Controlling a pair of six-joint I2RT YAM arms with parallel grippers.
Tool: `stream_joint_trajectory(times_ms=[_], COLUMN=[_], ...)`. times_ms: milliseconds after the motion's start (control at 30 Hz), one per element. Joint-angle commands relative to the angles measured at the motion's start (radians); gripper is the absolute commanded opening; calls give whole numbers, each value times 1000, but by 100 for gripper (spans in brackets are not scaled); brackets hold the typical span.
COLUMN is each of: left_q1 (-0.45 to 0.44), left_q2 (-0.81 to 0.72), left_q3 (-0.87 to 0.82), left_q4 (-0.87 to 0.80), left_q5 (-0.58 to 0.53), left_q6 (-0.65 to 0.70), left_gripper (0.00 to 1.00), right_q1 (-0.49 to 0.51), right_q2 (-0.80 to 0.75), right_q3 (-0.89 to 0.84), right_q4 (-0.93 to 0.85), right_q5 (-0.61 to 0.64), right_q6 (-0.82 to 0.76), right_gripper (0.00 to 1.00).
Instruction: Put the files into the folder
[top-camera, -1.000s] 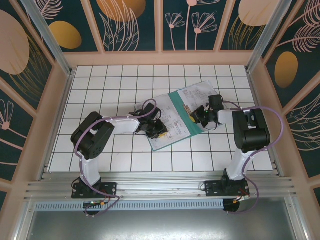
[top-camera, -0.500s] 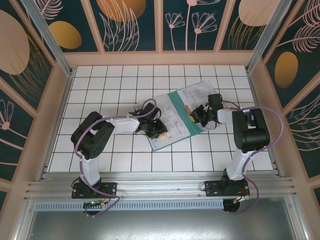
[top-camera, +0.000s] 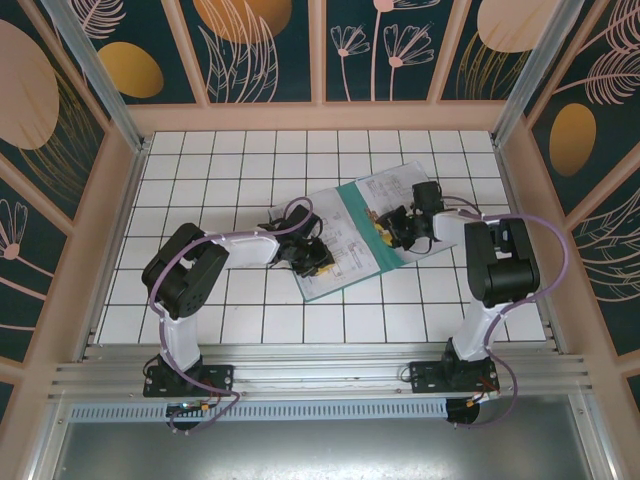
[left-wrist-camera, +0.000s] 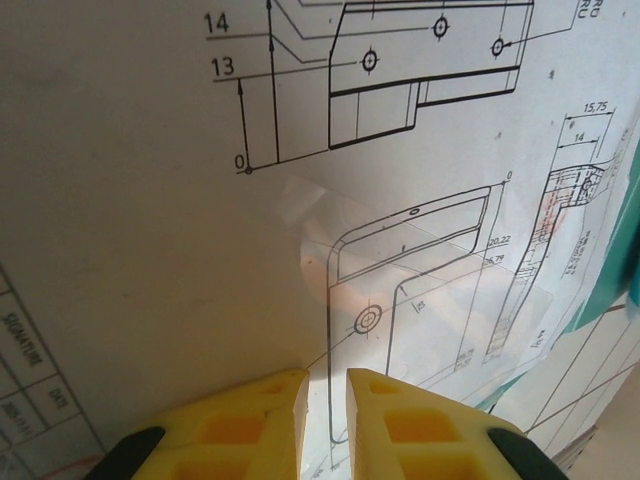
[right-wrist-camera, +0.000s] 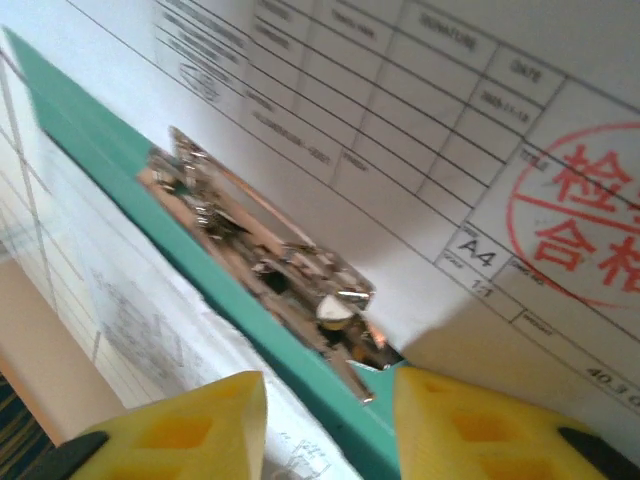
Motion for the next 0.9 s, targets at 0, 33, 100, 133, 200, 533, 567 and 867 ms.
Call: stream_joint_trajectory(times_ms=[0,33,100,133,200,533,567,867], left_q1=[28,36,55,66,86,172,174,175], left_q2=[14,7,-4,-8,-16,-2,3,47], left_q3=[-6,-9,-7,1,14,43,49,141], left_q4=[-120,-132,-169,-200,-251,-348,-349,-400], left_q5=[-64,-74,-100,-121,-161,-264,-268,-323], left_q6=[42,55,94,121,171,289,289,300], left_gripper=[20,20,20,20,20,20,20,24], right_q1=[4,5,5,5,5,51,61,160], right_q2=[-91,-110,-141,-154,-176,-233,-232,-174], right_q3=[25,20,1,-11,-46,-214,-223,-243], right_q4=[-13,-5,11,13,31,103,103,154], right_q5=[26,25,19,16,0,-105,-110,-154], right_q6=[-42,-55,-82,-98,-121,-198,-204,-201], right_gripper=[45,46,47,47,47,46,46,46])
